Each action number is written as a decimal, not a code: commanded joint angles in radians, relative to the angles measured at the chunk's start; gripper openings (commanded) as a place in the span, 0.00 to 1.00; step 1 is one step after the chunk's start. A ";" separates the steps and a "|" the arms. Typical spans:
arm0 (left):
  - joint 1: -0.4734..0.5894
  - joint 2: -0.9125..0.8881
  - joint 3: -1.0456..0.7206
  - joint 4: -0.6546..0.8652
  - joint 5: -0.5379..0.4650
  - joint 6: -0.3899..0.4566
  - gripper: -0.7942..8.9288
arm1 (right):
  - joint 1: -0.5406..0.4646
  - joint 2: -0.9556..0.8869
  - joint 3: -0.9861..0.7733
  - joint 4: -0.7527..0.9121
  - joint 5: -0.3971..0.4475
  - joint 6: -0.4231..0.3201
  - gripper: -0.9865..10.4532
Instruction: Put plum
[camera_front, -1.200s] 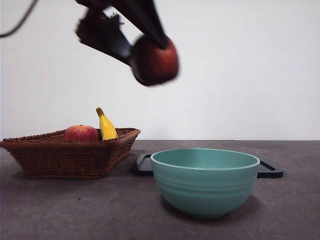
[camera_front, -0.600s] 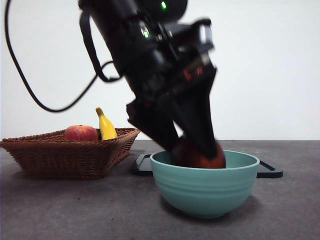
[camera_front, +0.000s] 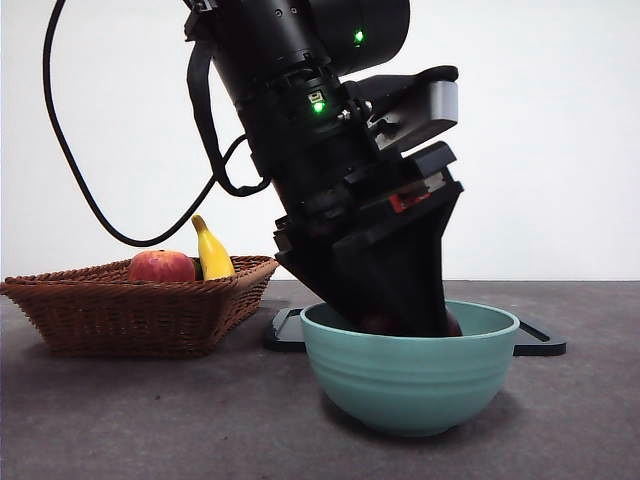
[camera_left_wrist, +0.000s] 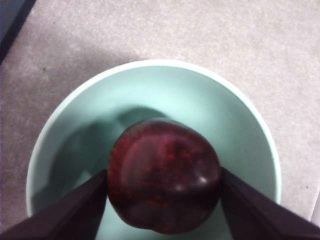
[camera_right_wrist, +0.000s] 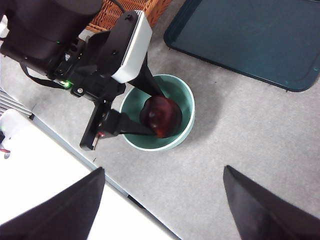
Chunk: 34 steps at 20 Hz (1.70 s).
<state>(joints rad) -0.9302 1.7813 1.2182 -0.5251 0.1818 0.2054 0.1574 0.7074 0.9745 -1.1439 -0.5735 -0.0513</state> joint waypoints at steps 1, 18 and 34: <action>-0.014 0.020 0.019 0.007 0.000 0.018 0.50 | 0.004 0.006 0.019 0.007 -0.002 -0.001 0.42; 0.090 -0.313 0.079 -0.024 0.000 -0.082 0.50 | 0.004 0.006 0.019 0.015 -0.002 -0.002 0.42; 0.420 -0.675 -0.071 -0.350 0.347 -0.111 0.50 | 0.004 0.031 0.019 0.048 -0.002 -0.001 0.42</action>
<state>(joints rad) -0.5060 1.0988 1.1355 -0.8845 0.5148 0.0906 0.1574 0.7311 0.9745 -1.1076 -0.5735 -0.0513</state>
